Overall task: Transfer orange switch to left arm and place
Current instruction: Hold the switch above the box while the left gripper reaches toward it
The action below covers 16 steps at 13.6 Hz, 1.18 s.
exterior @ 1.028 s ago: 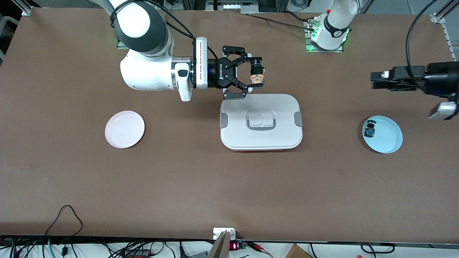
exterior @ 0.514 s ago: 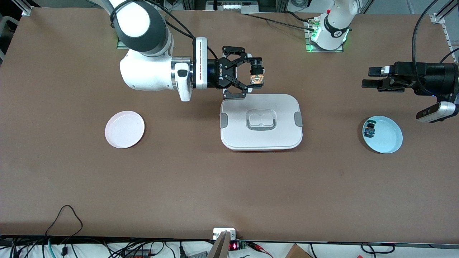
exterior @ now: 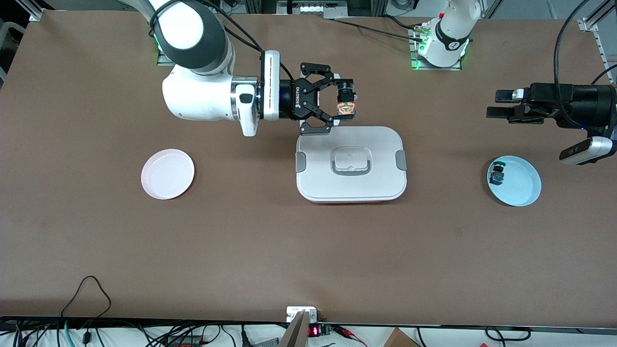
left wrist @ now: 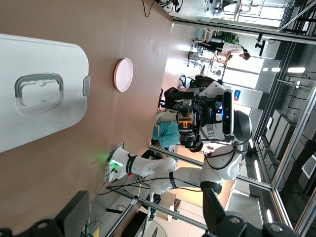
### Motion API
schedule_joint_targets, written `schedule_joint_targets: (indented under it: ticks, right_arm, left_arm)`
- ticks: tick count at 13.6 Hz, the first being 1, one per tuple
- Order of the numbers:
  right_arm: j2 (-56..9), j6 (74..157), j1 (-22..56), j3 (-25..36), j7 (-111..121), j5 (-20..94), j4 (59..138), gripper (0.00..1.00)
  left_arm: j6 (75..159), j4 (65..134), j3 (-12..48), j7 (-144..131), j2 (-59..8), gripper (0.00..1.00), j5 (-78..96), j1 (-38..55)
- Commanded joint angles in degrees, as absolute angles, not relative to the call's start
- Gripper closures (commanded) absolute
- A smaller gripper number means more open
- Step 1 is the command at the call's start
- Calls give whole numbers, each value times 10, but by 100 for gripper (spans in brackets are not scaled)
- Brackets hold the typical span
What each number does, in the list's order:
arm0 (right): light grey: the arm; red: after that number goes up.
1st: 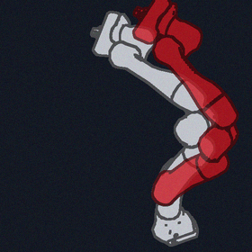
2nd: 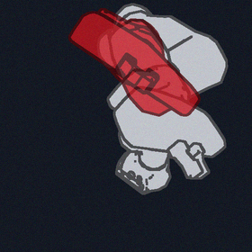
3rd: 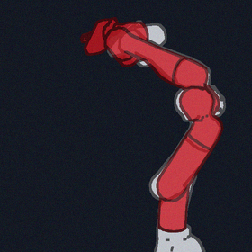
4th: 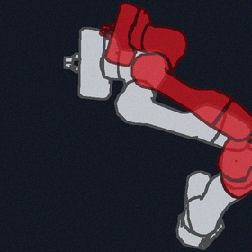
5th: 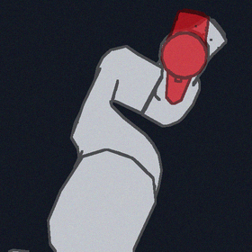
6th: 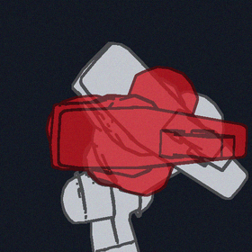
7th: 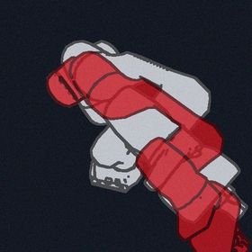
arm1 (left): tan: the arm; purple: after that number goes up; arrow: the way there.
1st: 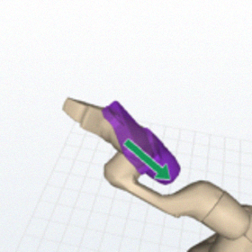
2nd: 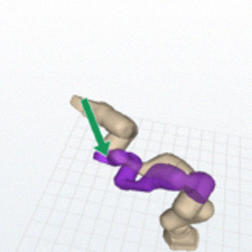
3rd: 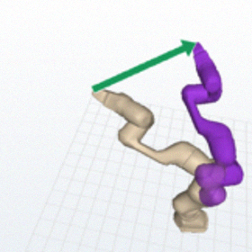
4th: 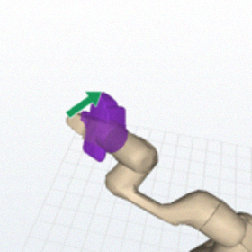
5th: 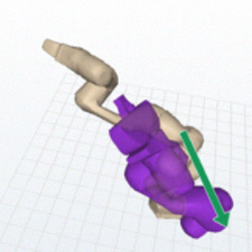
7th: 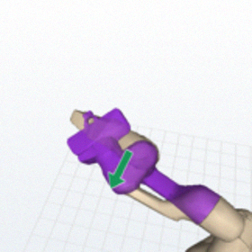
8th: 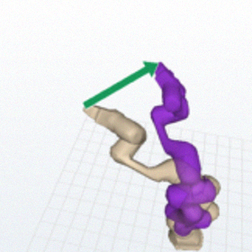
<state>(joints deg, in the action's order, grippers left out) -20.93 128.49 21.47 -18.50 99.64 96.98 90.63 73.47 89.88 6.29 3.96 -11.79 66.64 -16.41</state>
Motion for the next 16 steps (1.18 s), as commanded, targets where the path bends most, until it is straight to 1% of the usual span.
schedule_joint_targets:
  ticks: [1,10,13,16]
  right_arm:
    - [-207,1295,221,-183,1007,990,906,99]
    - [-207,1294,221,-183,1007,993,906,99]
    - [-207,1294,222,-183,1006,1010,906,99]
    - [-207,1294,226,-183,1006,1011,905,99]
  left_arm:
    - [790,1003,115,192,-208,0,867,-146]
    - [790,1002,115,197,-209,0,873,-146]
    - [790,1004,115,207,-221,0,872,-146]
    - [787,1006,115,186,-178,0,864,-146]
